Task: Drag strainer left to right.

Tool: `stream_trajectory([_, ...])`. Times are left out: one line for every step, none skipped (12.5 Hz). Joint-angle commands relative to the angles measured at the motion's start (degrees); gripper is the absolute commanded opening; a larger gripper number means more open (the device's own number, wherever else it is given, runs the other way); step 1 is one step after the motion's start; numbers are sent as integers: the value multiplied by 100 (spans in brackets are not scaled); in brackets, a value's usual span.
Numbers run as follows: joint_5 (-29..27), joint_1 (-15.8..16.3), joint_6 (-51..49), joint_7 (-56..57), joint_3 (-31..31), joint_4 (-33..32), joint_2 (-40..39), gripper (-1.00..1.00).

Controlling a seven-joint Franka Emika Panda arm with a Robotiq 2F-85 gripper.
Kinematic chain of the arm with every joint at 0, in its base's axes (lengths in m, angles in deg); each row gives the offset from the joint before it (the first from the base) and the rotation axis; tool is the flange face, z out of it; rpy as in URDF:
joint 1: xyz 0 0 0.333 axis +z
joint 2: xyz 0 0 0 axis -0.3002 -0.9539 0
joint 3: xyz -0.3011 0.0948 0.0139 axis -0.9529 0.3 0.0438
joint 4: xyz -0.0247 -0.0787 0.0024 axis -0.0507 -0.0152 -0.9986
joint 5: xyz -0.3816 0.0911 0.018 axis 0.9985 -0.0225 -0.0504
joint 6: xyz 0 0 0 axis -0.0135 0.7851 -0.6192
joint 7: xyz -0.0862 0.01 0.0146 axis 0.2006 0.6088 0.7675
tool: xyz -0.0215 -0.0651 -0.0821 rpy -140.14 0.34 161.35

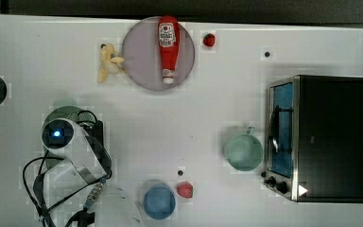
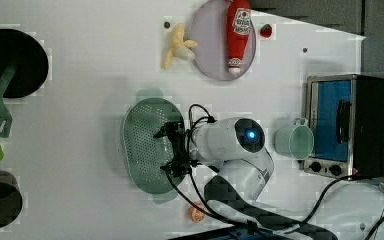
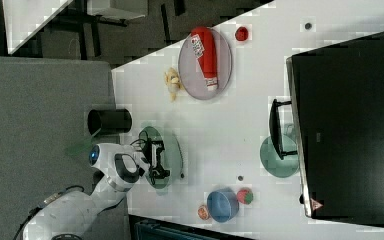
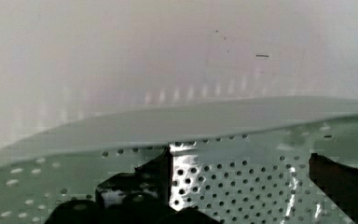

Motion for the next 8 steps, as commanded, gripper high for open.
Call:
stream_trajectory([15, -16, 168, -201, -215, -76, 301, 100])
stream_trajectory([107, -20, 195, -199, -298, -139, 327, 100])
stream_trajectory([168, -37, 265, -197, -357, -181, 359, 100])
stream_trajectory([169, -59, 266, -200, -430, -245, 415, 100])
stream_trajectory([170, -86, 269, -197, -509, -313, 487, 100])
stream_trajectory([171, -113, 264, -194, -587, -375, 575, 100])
stream_trajectory([172, -146, 263, -171, -665, -448, 658, 100])
stream_trajectory([173, -176, 265, -86, -739, -499, 743, 100])
